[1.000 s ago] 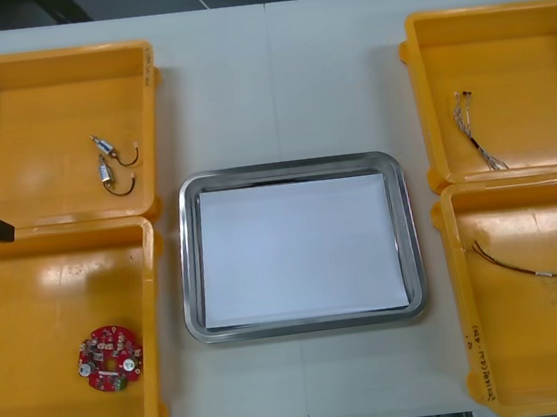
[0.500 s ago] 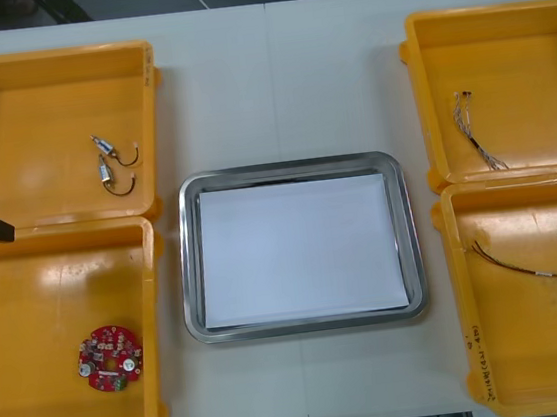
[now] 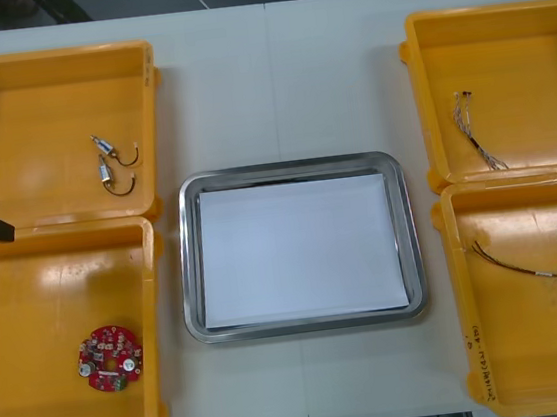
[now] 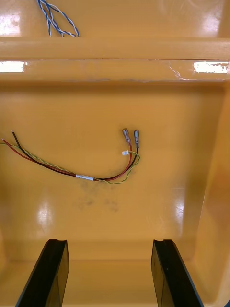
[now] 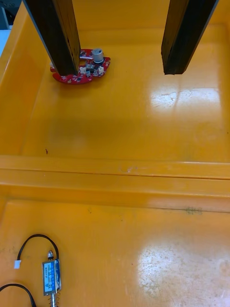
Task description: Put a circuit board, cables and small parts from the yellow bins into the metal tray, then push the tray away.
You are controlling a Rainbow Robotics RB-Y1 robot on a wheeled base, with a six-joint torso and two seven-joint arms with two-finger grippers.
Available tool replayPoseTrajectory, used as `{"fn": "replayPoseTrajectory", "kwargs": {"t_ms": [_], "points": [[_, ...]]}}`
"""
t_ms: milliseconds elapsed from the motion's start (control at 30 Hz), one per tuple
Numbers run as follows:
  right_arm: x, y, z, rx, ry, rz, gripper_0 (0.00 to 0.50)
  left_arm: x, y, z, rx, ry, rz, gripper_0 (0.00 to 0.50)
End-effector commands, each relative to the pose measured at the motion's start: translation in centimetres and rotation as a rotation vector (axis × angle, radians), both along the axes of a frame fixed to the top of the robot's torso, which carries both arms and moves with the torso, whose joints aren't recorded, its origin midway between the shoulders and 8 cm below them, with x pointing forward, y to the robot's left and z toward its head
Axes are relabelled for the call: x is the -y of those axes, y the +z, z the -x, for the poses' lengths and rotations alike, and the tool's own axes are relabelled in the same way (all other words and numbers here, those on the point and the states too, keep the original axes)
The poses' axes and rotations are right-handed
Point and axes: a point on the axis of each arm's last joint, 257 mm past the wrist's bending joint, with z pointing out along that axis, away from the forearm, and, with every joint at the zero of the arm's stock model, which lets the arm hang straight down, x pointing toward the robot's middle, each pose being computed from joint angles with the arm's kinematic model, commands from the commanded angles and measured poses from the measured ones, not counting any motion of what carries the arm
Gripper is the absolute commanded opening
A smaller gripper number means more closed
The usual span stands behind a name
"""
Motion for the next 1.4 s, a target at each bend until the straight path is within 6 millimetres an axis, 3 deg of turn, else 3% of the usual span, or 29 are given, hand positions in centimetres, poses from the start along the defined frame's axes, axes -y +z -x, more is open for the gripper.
{"fn": "replayPoseTrajectory", "kwargs": {"t_ms": [33, 1400], "points": [[1.60, 0.99, 0.34, 0.004, 0.013, 0.055, 0.500, -1.74, 1.60, 0.35, 0.030, -0.057, -0.084, 0.500], [1.60, 0.99, 0.34, 0.004, 0.013, 0.055, 0.500, -1.74, 1.60, 0.35, 0.030, -0.057, -0.084, 0.500]]}}
